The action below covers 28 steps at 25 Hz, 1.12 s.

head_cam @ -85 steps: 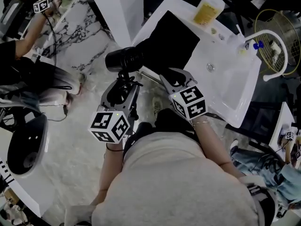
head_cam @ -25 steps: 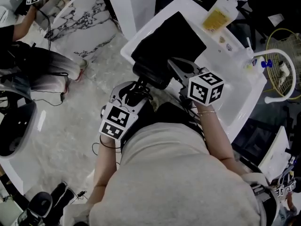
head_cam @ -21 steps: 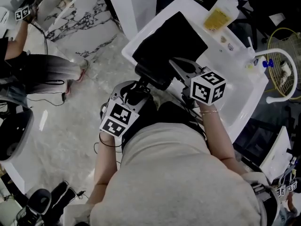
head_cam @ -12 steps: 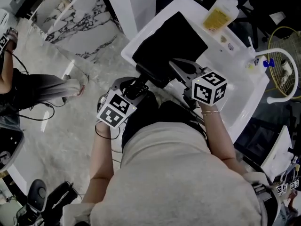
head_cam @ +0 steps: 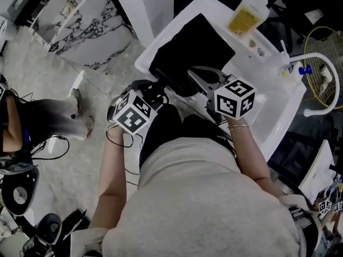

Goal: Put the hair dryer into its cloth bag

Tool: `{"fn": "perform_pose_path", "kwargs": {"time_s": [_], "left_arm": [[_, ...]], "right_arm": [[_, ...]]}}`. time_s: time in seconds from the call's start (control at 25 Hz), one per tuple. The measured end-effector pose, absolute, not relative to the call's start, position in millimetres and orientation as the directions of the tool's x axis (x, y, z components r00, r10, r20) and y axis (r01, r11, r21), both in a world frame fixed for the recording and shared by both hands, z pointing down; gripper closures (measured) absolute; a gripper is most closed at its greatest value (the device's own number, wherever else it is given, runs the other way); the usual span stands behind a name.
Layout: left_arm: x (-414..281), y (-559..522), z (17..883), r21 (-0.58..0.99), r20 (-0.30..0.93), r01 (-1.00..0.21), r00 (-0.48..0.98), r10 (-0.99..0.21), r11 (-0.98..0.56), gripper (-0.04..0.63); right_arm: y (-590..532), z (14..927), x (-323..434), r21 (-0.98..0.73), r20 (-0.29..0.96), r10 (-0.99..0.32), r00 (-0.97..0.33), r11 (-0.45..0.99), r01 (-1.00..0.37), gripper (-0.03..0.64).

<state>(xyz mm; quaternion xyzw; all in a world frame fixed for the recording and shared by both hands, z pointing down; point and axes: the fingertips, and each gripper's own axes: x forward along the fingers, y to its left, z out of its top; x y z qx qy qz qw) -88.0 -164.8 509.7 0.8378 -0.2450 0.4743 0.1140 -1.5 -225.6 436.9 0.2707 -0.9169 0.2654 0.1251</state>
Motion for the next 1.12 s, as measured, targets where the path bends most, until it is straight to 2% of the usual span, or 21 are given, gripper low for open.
{"fn": "perform_pose_path", "kwargs": {"time_s": [0.2, 0.6, 1.12], "left_arm": [[-89.1, -173.8, 518.2, -0.095, 0.886, -0.484, 0.358, -0.295, -0.87, 0.353], [-78.5, -204.1, 526.4, -0.077, 0.883, -0.64, 0.313, -0.35, -0.765, 0.353], [-66.4, -213.8, 533.0, -0.112, 0.868, -0.644, 0.308, -0.39, -0.756, 0.351]], "right_arm": [[-223.3, 436.2, -7.0, -0.403, 0.378, -0.42, -0.825, 0.728, -0.555, 0.604], [-212.2, 444.9, -12.1, -0.377, 0.411, -0.406, -0.816, 0.739, -0.558, 0.604], [-206.7, 449.2, -8.7, -0.351, 0.43, -0.429, -0.794, 0.731, -0.585, 0.604]]}}
